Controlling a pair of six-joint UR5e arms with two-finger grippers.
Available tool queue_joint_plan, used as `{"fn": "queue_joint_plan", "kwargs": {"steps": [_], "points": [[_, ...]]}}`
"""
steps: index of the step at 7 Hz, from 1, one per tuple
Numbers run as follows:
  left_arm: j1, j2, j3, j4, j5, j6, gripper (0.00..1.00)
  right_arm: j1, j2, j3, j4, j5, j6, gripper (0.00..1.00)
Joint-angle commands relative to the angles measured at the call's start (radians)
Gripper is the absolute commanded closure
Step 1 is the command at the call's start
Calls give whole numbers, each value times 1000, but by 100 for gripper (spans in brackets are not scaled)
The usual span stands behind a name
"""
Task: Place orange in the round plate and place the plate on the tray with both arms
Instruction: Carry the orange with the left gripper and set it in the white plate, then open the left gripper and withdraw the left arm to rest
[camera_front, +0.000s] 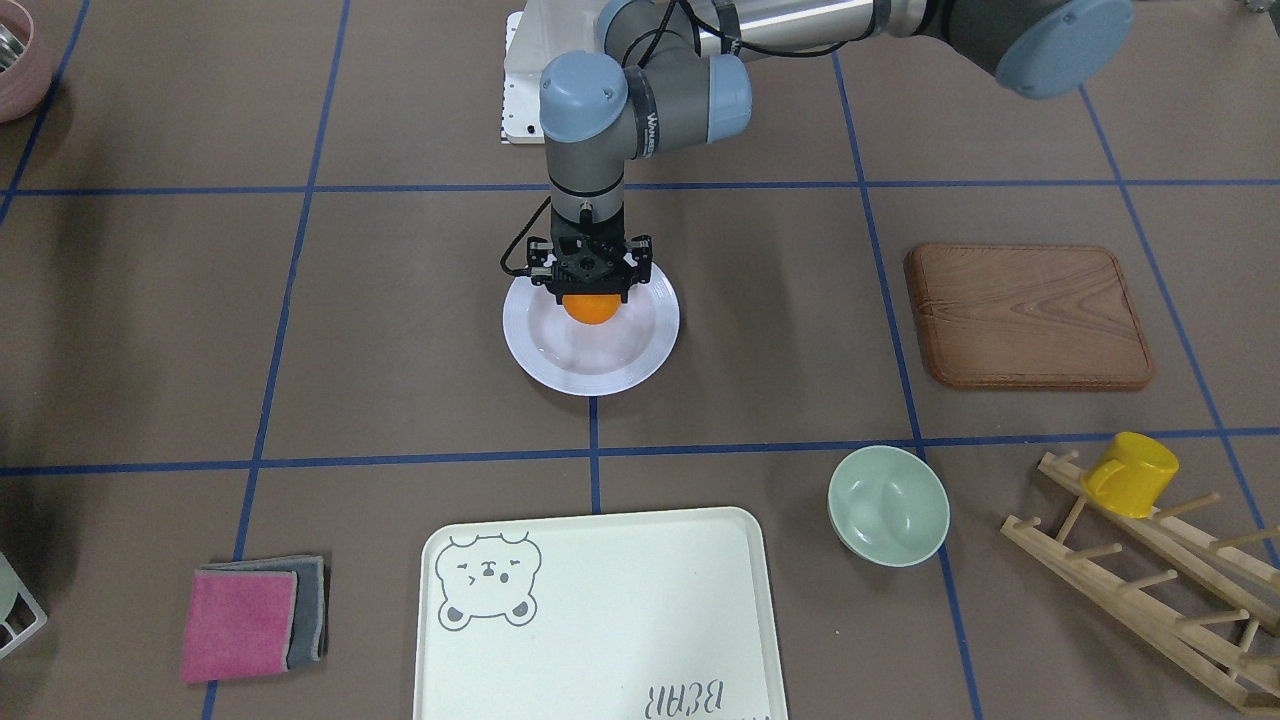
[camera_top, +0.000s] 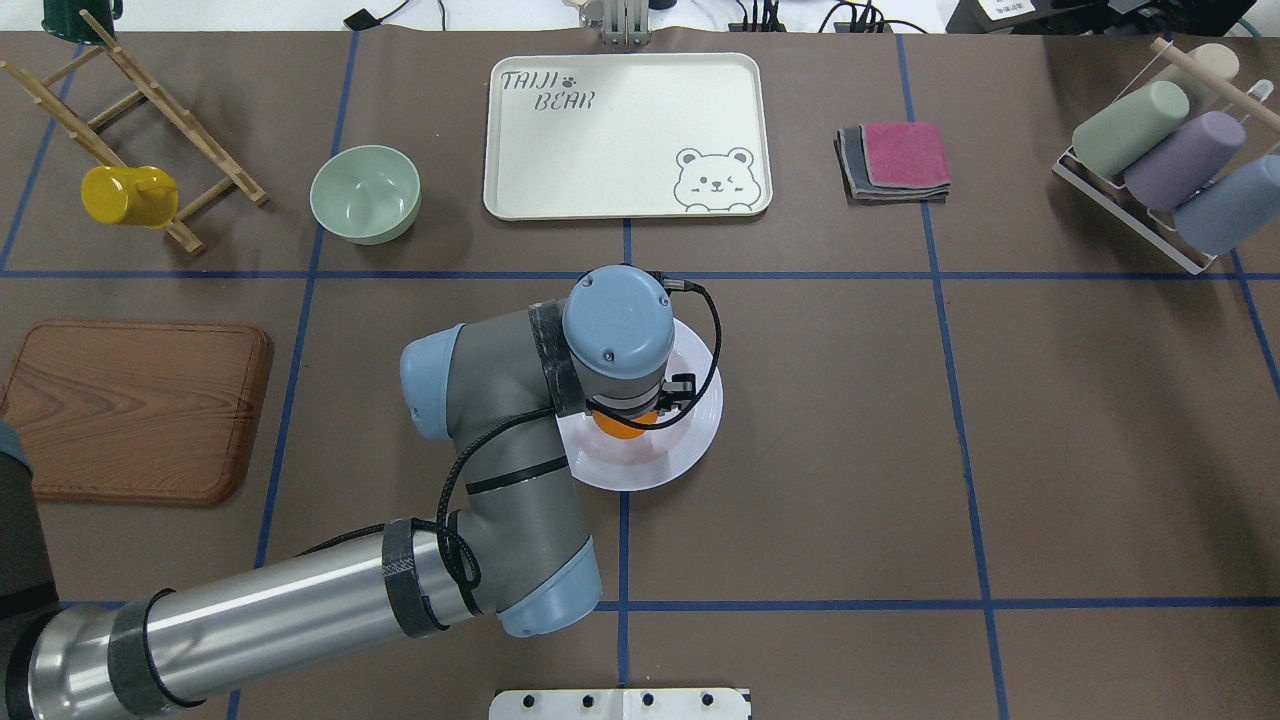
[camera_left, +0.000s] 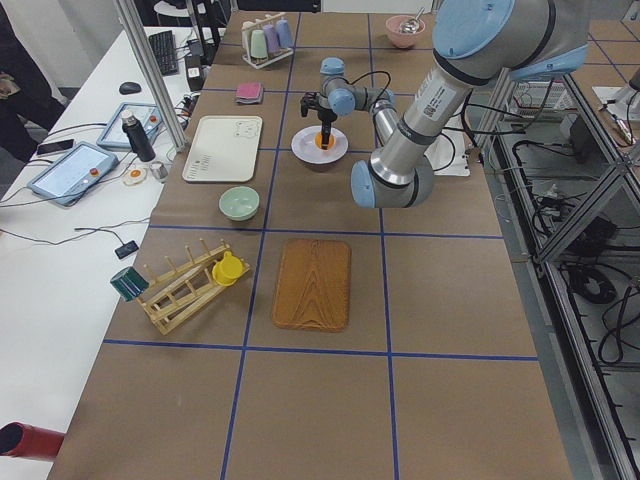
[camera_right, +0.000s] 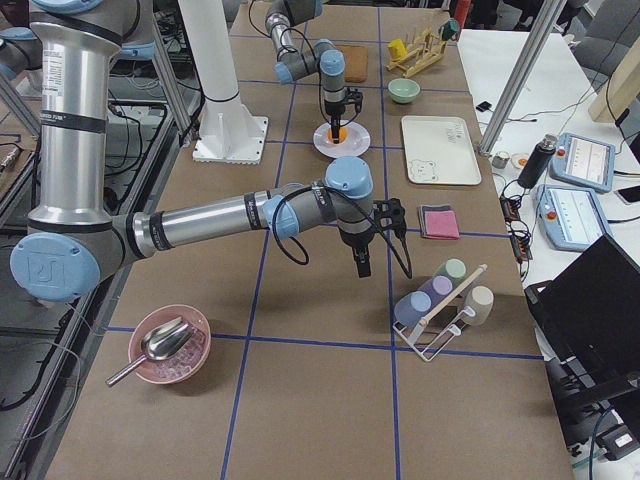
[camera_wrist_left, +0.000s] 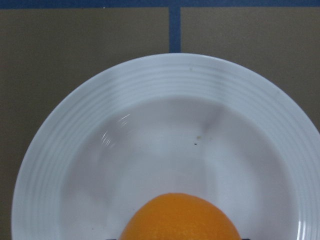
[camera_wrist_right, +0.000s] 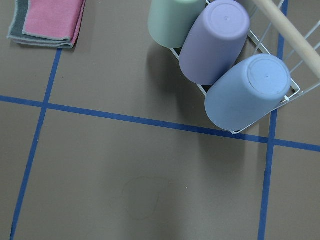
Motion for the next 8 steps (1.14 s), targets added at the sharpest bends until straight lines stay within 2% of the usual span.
{"fn": "queue_joint_plan", "kwargs": {"steps": [1, 2, 3, 4, 5, 6, 7, 8], "points": [[9, 8, -5, -25, 33, 1, 1, -2, 0, 0, 0, 0, 3, 0], [-26, 10, -36, -11, 24, 17, 1, -4, 0, -1, 0, 0, 4, 0], [-82, 48, -118, 32, -31, 150, 1, -4, -1, 0, -1, 2, 7, 0], [-172, 112, -243, 135, -107, 323, 1, -4, -3, 0, -1, 14, 67, 0], [-271, 188, -398, 253, -164, 473, 1, -6, -5, 0, 49, 37, 180, 0], [-370, 241, -515, 399, -224, 699, 1, -22, -12, 0, 143, 43, 319, 0], [-493, 290, -618, 548, -243, 882, 1, -76, -20, -1, 280, 51, 507, 0], [-614, 357, -683, 619, -254, 1051, 1, -125, -29, -1, 446, 51, 729, 0]]}}
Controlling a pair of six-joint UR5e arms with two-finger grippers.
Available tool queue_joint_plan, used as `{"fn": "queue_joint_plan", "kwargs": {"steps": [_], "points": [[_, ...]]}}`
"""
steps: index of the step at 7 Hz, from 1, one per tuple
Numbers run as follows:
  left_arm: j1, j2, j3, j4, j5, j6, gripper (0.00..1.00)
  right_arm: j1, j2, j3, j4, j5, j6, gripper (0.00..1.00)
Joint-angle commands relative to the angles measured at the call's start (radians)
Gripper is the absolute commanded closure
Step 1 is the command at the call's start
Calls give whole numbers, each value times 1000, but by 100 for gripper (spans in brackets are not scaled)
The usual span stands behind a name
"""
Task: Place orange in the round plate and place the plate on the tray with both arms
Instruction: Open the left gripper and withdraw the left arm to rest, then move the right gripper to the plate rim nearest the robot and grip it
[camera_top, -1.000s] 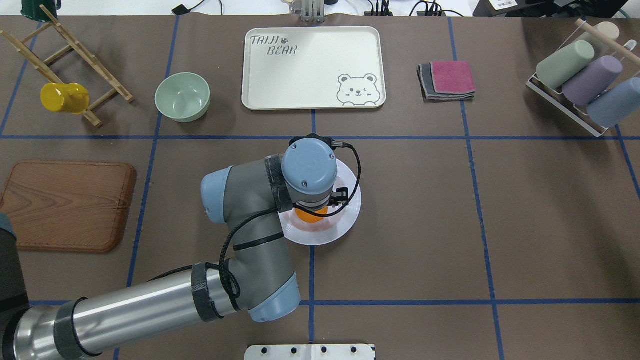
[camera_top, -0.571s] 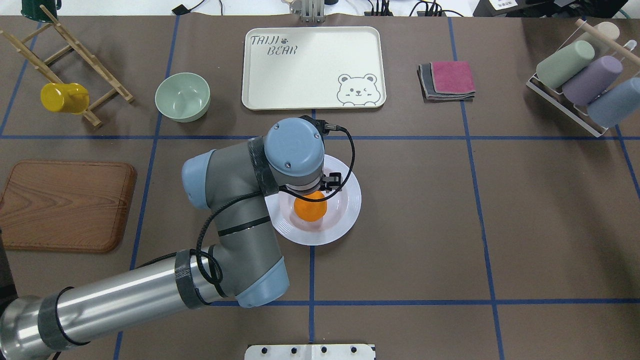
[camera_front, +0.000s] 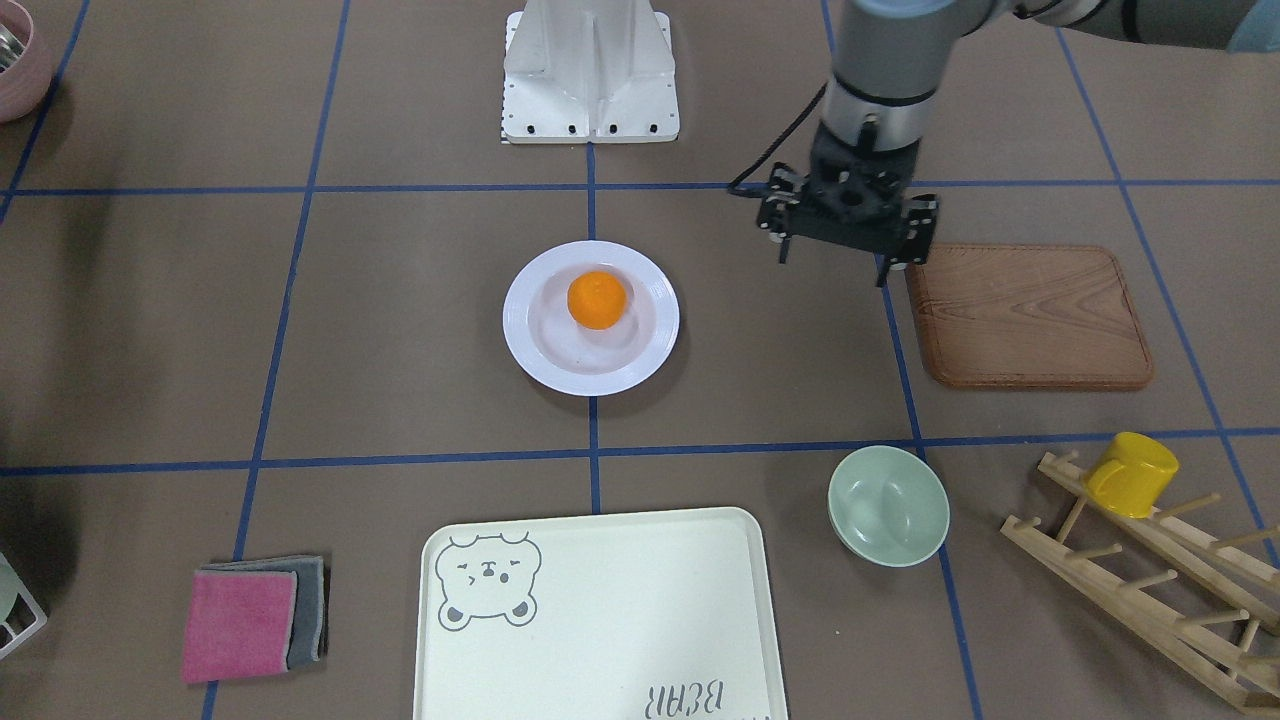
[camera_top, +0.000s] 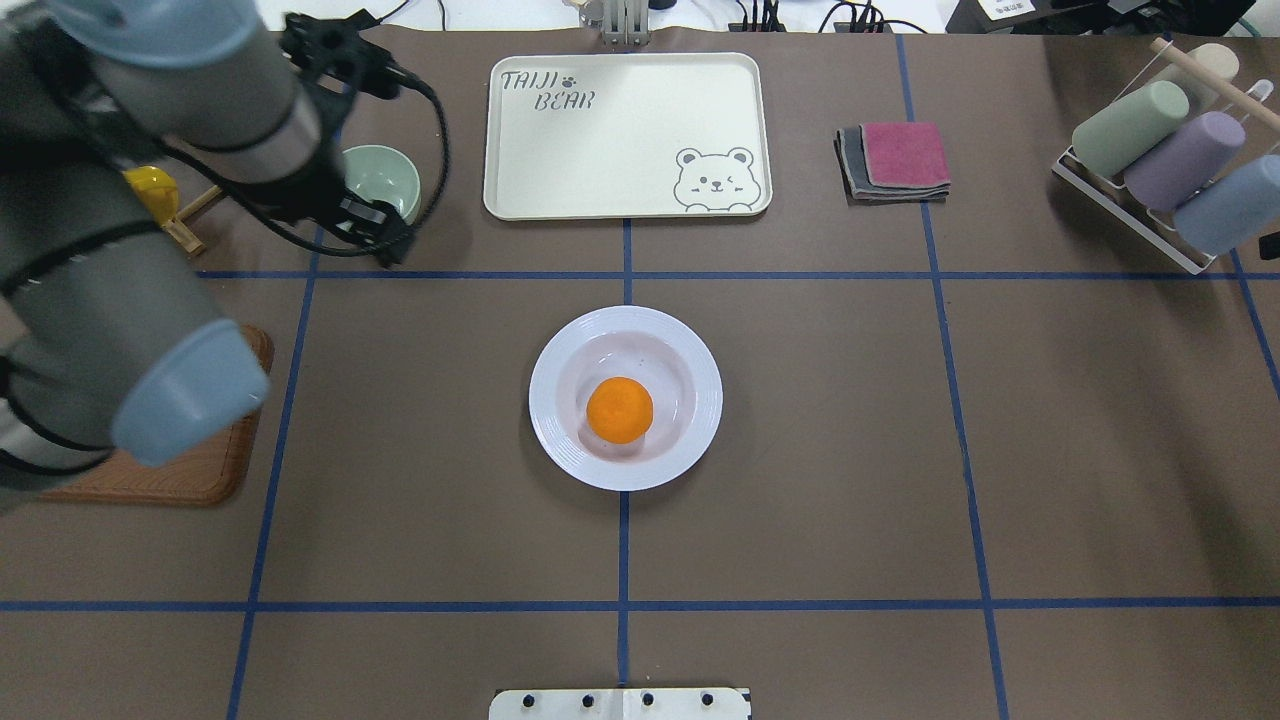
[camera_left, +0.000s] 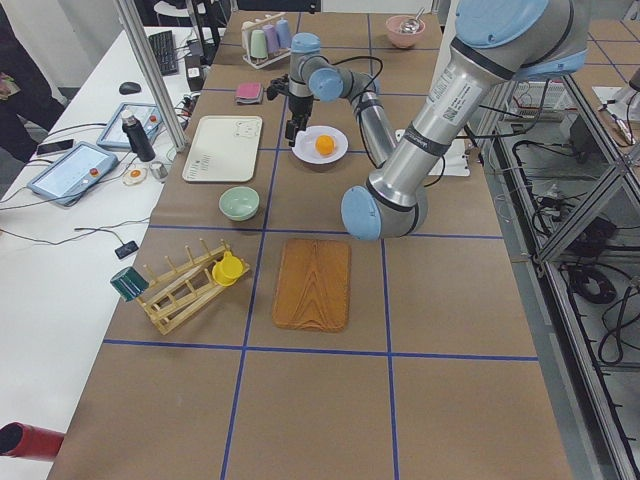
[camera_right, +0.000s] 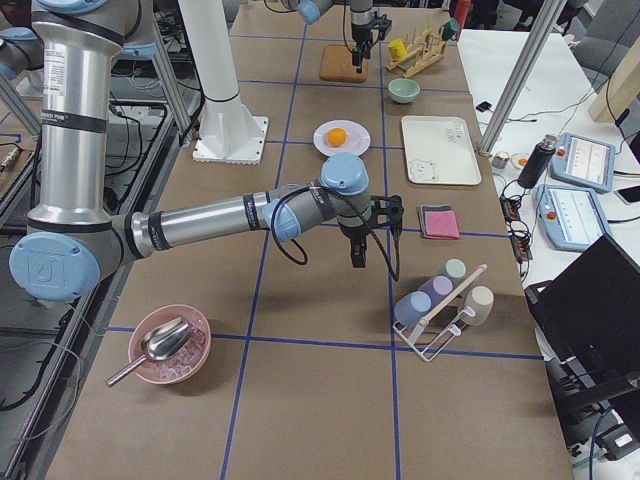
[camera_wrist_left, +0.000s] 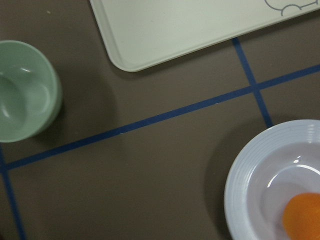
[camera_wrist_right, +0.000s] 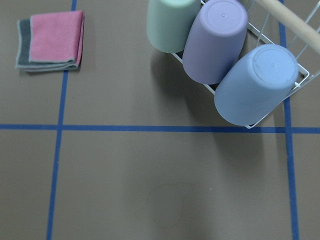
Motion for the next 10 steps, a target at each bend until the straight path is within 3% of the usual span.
{"fn": "queue_joint_plan", "kwargs": {"steps": [1, 2, 3, 5, 7, 9, 10], "points": [[-294, 184, -109, 126, -116, 395, 1, -99, -24, -1, 342, -6, 447, 0], [-423, 291, -97, 121, -176, 581, 1, -122, -41, -1, 458, -8, 570, 0], [-514, 382, -54, 113, -141, 716, 1, -146, -44, -1, 553, -28, 698, 0], [-699, 440, 78, 40, -185, 745, 1, -316, -40, 14, 702, -225, 949, 0], [-732, 514, 117, -9, -250, 759, 1, -546, -38, 82, 727, -522, 1135, 2], [-758, 547, 134, -15, -284, 762, 1, -887, -35, 93, 727, -984, 1222, 2], [-760, 547, 134, -16, -284, 762, 1, -1049, -31, 96, 724, -1173, 1269, 2]]}}
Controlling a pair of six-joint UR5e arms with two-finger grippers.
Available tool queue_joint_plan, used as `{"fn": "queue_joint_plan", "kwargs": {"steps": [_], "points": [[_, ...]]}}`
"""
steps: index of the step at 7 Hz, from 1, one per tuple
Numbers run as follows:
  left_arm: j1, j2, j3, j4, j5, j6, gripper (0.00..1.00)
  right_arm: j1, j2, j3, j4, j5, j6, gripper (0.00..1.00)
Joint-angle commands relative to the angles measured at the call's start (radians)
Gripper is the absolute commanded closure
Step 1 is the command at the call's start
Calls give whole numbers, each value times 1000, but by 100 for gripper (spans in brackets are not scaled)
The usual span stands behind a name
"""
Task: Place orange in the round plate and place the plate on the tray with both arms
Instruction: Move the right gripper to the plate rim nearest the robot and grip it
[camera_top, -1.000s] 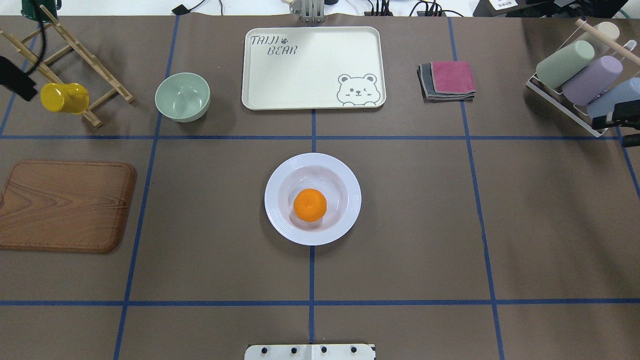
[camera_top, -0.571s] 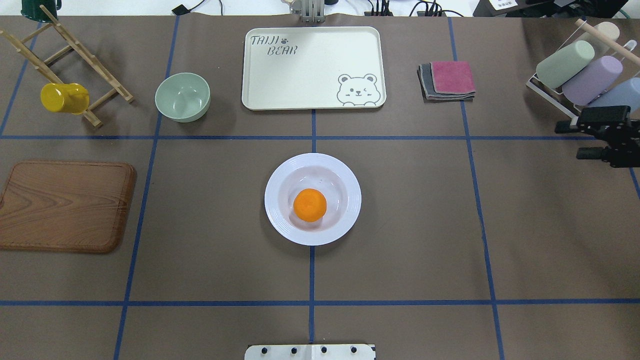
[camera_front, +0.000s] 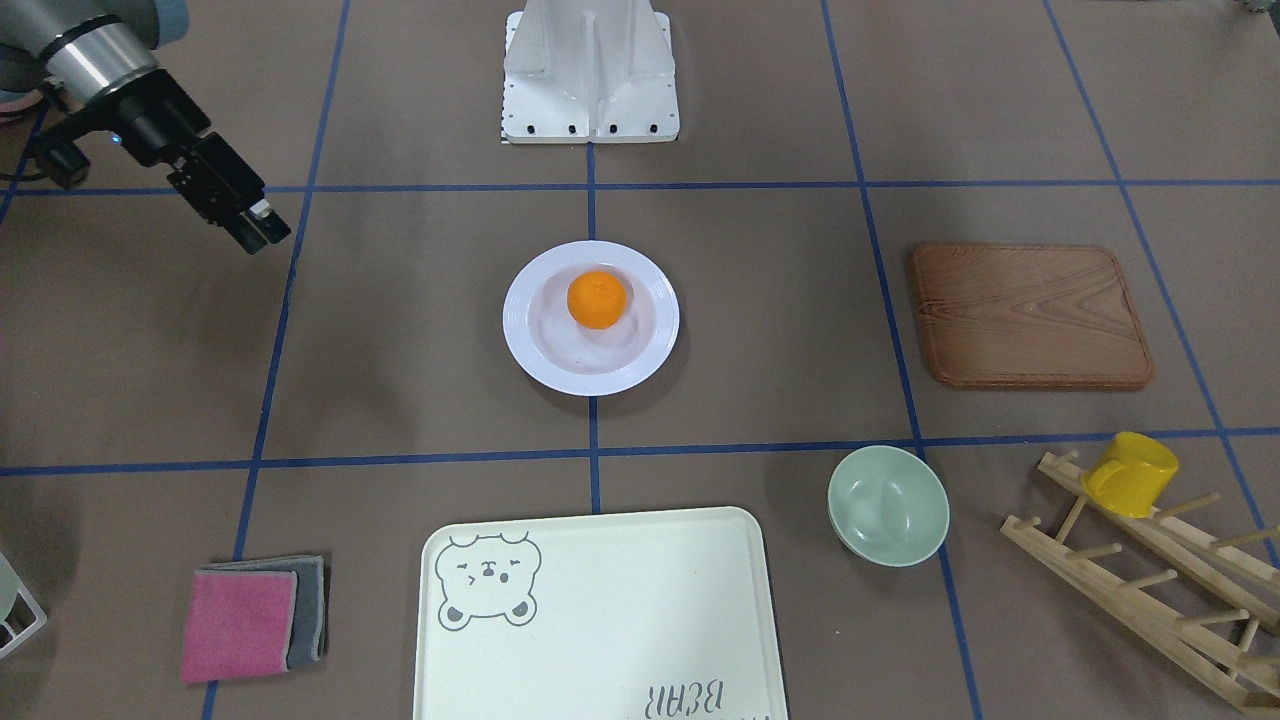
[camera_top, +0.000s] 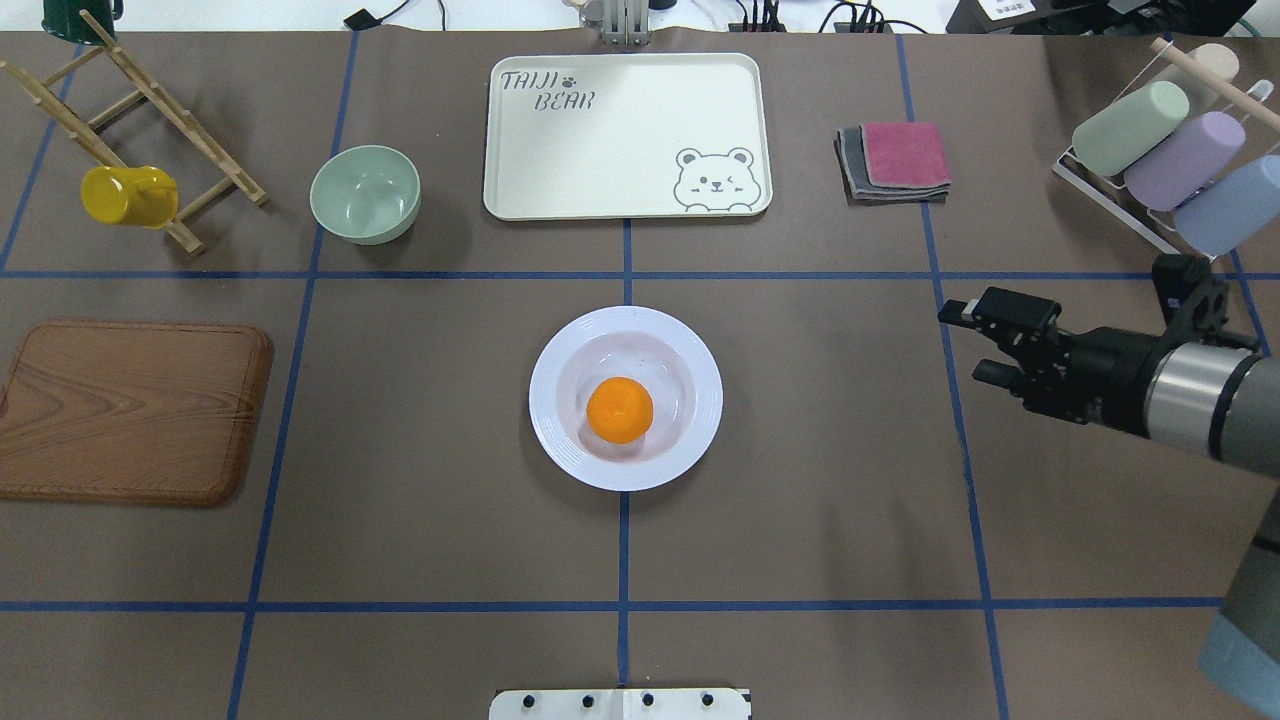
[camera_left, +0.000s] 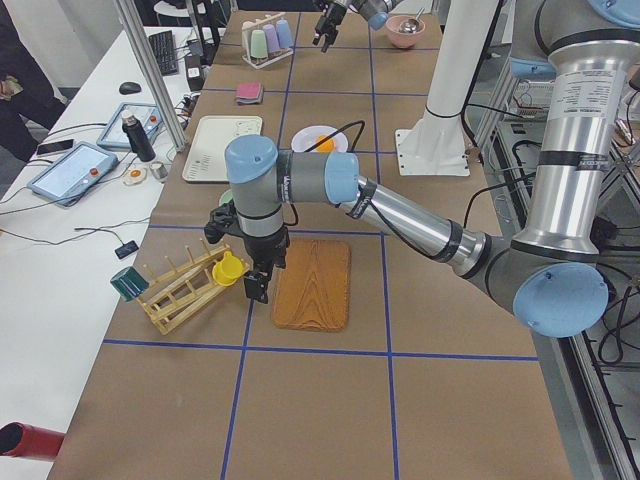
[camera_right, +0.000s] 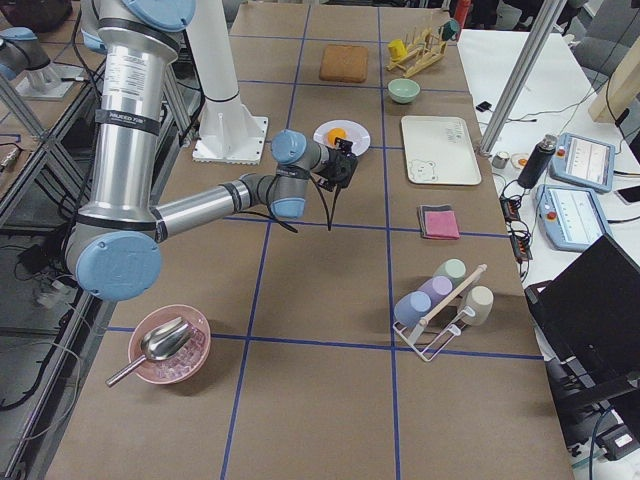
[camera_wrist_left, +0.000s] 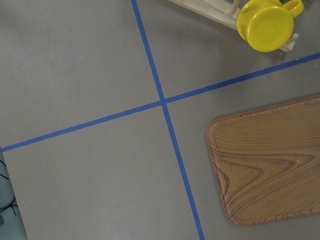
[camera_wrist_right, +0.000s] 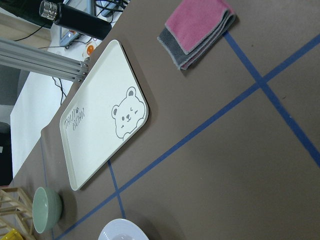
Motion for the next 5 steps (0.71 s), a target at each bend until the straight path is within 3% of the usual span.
{"fn": "queue_joint_plan", "kwargs": {"steps": [1, 3, 5], "points": [[-7, 11, -1, -3, -5, 1, 1, -336, 4, 0, -3, -419, 105, 4], [-8, 13, -7, -3, -6, 1, 1, -394, 92, -107, 0, -458, 264, 4], [-8, 28, -18, -3, -34, -1, 1, -394, 206, -198, 1, -456, 266, 4]]}}
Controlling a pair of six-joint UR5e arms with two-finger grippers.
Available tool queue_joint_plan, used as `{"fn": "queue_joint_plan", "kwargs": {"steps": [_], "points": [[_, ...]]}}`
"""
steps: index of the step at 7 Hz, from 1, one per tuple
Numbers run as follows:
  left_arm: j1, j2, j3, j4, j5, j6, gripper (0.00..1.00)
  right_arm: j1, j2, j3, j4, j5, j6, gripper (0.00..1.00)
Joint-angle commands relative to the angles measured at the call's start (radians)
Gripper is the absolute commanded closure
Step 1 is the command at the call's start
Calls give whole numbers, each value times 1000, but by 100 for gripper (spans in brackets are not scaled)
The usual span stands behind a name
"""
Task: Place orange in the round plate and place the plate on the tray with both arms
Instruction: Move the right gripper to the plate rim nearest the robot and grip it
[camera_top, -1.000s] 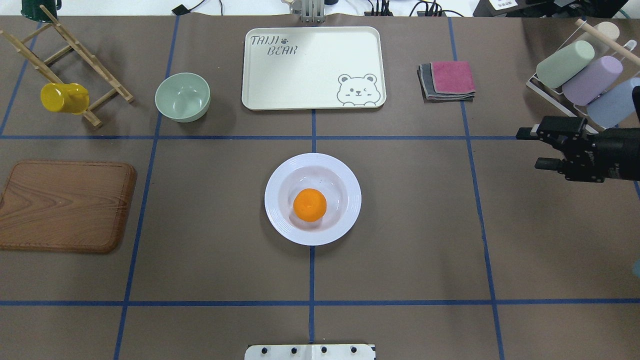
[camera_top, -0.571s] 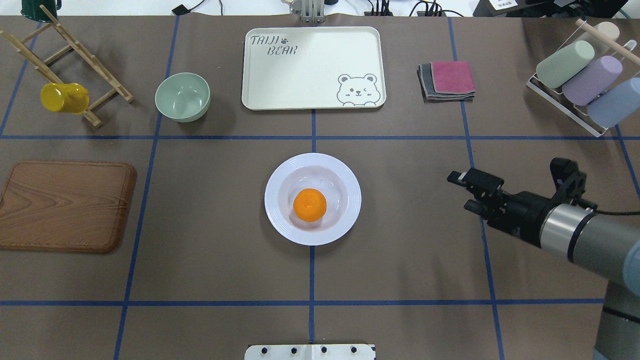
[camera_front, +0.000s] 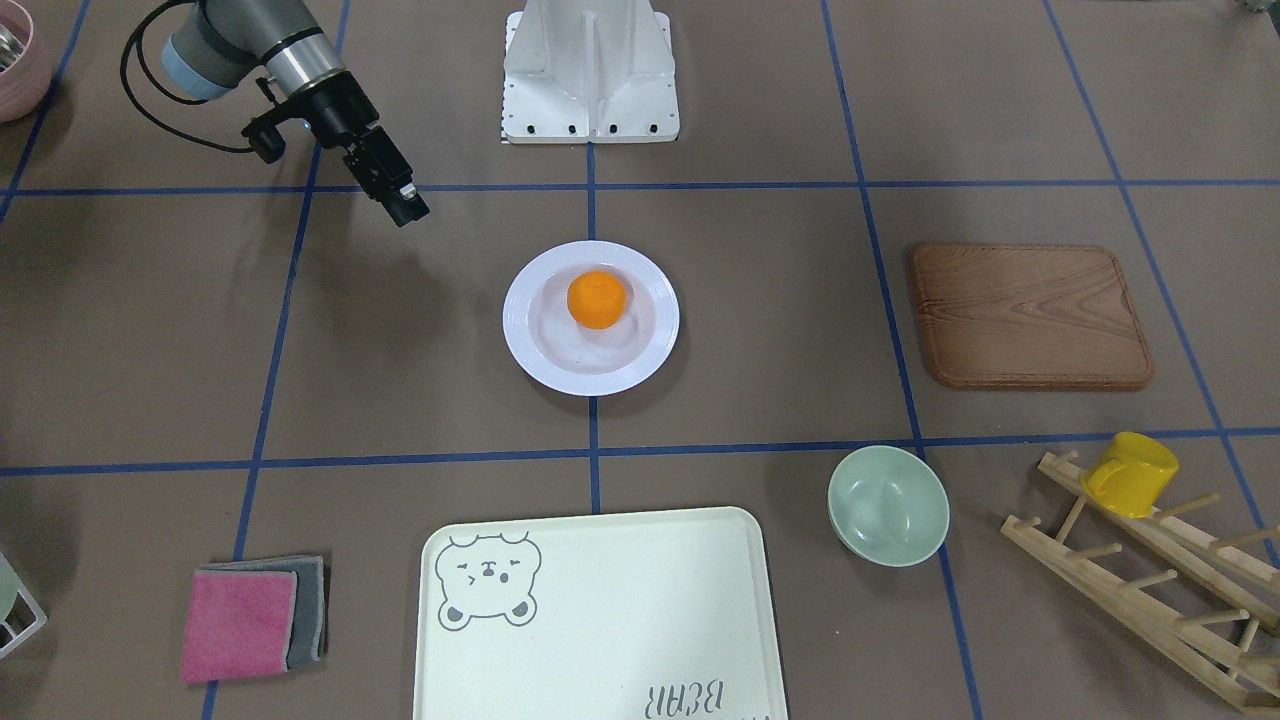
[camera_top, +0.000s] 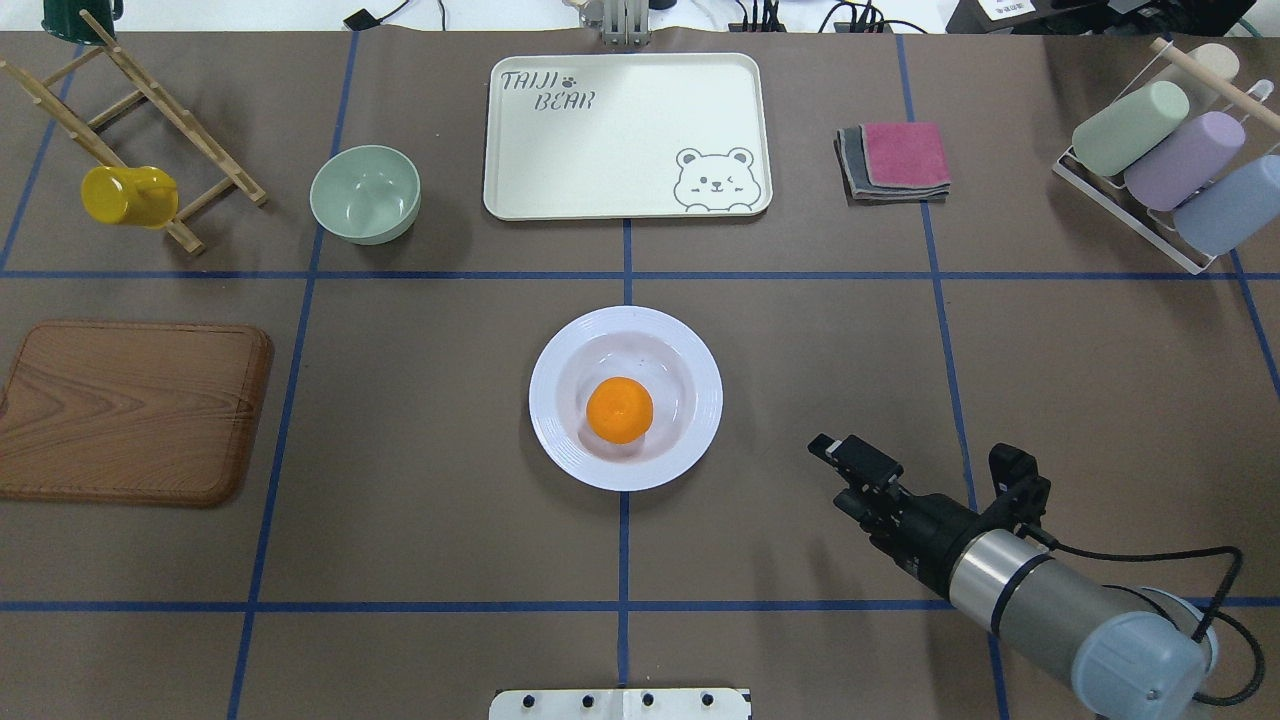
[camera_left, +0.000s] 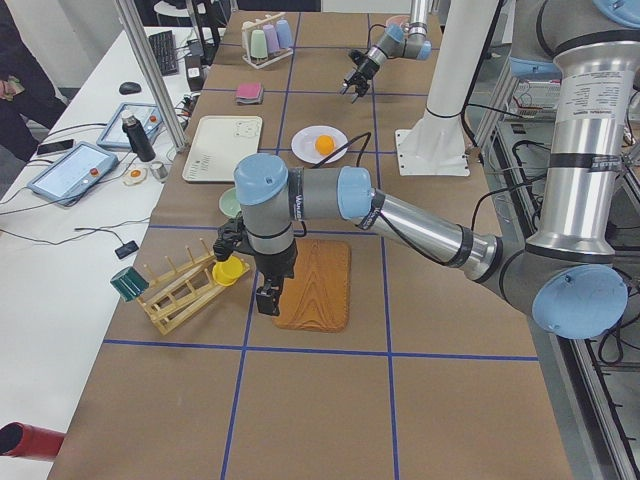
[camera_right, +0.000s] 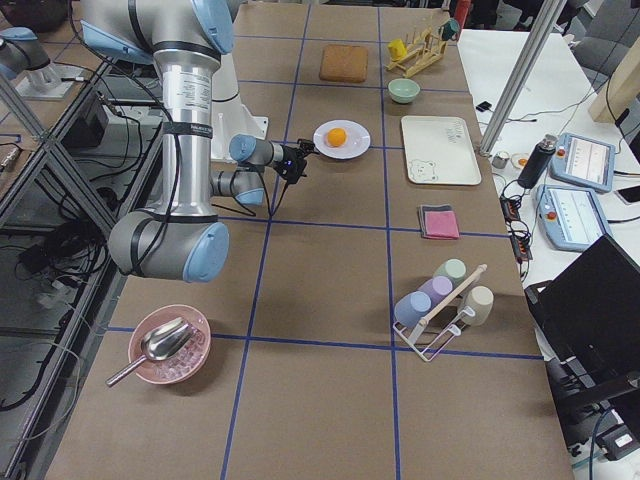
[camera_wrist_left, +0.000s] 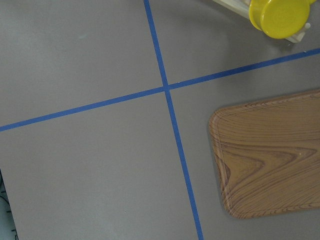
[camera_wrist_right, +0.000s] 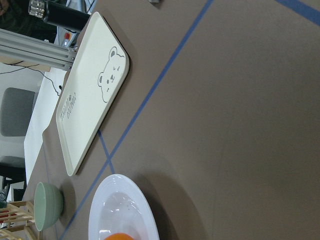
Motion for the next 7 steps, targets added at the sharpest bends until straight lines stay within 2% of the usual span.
{"fn": "queue_joint_plan", "kwargs": {"steps": [1, 3, 4, 6, 7], "points": [[0, 11, -6, 0, -20, -1, 1, -6, 84, -81, -8, -9, 12, 5], [0, 12, -4, 2, -20, -1, 1, -3, 176, -106, -106, -8, 11, 11], [1, 12, -4, 2, -20, -1, 1, -3, 202, -107, -141, -9, 12, 20], [1, 12, -4, 2, -20, -1, 1, -1, 210, -109, -148, -9, 12, 25], [1, 12, -3, 2, -20, -2, 1, 0, 234, -111, -184, -9, 12, 31]]}}
